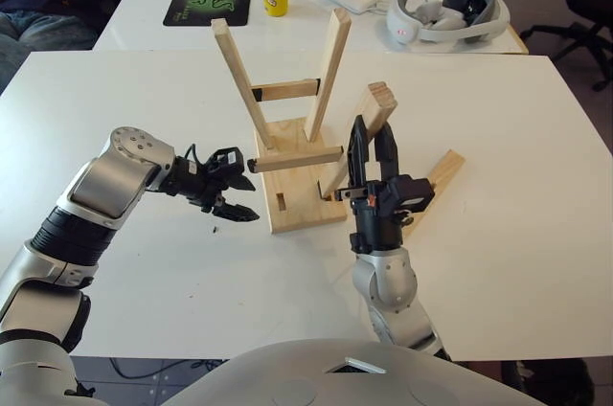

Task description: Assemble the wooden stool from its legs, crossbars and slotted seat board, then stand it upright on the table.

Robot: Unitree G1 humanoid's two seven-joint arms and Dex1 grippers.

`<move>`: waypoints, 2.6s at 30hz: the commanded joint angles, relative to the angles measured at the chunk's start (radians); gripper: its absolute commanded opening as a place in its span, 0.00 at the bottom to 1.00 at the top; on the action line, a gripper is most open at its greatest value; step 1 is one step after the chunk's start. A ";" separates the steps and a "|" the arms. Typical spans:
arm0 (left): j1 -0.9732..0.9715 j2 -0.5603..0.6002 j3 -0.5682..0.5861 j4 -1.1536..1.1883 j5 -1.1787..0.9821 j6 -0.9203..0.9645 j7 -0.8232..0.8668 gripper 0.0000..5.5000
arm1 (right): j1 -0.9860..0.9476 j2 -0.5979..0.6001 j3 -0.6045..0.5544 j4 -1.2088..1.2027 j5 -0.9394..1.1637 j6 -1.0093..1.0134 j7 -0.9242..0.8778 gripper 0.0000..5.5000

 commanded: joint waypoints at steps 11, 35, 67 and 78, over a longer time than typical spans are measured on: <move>0.015 0.010 0.023 -0.027 -0.002 0.019 0.020 0.63 | 0.105 0.043 0.023 -0.132 0.031 0.106 0.044 0.19; -0.003 0.001 0.012 -0.014 0.006 0.012 0.008 0.63 | -0.020 0.079 -0.015 -0.046 0.044 0.096 0.095 0.19; 0.009 0.007 0.012 -0.031 0.000 0.018 0.003 0.63 | -0.003 0.098 -0.093 0.140 0.058 -0.023 0.174 0.19; 0.023 0.007 0.019 -0.045 -0.006 0.029 0.009 0.63 | -0.073 0.047 -0.182 0.059 0.207 0.093 0.297 0.19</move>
